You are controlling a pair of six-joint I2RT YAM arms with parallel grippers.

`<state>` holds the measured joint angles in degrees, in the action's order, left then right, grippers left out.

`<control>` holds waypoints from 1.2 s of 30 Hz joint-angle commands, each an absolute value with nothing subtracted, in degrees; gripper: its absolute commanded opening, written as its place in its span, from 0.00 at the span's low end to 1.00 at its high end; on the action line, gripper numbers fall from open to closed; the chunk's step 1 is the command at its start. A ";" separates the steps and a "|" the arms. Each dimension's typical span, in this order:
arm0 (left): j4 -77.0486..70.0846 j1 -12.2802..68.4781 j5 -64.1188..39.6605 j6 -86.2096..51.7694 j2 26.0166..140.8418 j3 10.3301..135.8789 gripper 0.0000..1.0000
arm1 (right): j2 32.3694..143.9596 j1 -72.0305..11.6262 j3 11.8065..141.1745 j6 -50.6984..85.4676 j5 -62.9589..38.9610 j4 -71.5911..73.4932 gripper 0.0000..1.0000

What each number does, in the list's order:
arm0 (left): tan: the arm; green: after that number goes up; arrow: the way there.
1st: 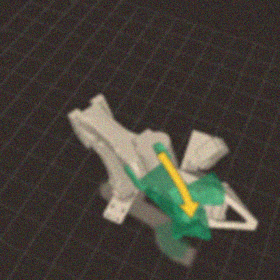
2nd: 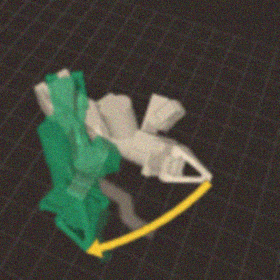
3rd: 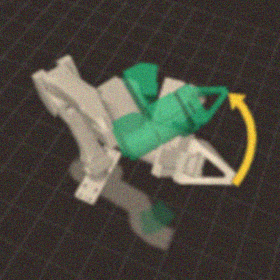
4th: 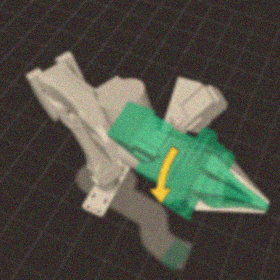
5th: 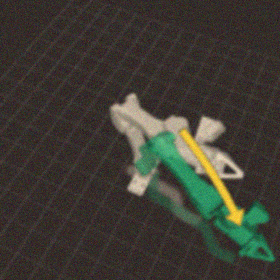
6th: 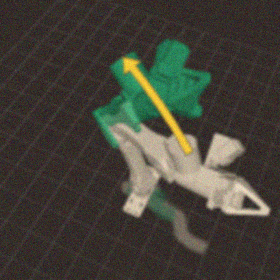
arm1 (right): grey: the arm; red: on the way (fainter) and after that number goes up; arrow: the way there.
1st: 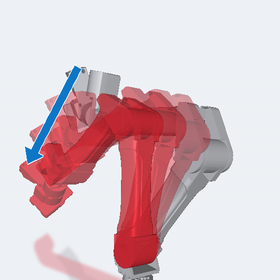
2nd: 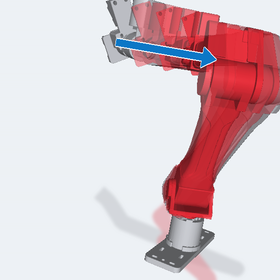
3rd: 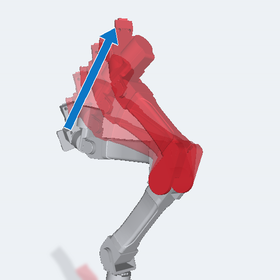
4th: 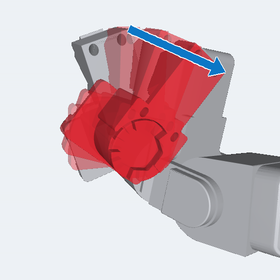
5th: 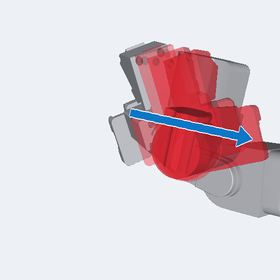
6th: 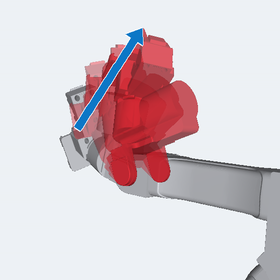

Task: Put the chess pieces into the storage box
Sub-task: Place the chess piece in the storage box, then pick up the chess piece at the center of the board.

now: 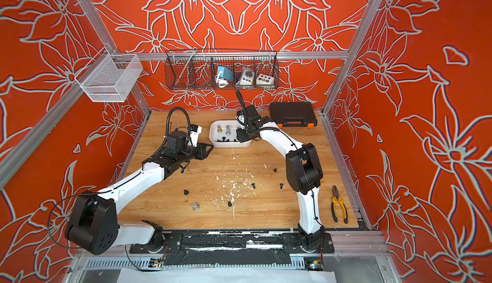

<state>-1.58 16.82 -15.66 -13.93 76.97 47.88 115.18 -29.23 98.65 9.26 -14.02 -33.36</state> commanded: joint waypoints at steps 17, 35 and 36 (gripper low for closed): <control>19.12 16.45 1.73 -25.41 70.20 43.45 0.46 | 104.33 -26.91 82.35 11.71 -13.93 -30.65 0.44; 27.08 16.41 9.61 -36.18 66.12 34.11 0.48 | 100.37 -24.41 75.38 12.23 -14.85 -30.79 0.44; 27.24 16.44 10.21 -37.02 65.70 33.63 0.48 | 100.37 -24.39 75.16 12.26 -14.94 -30.69 0.44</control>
<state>24.38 16.82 6.94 -33.56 67.11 34.46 102.35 -24.88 76.42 11.68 -14.11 -30.76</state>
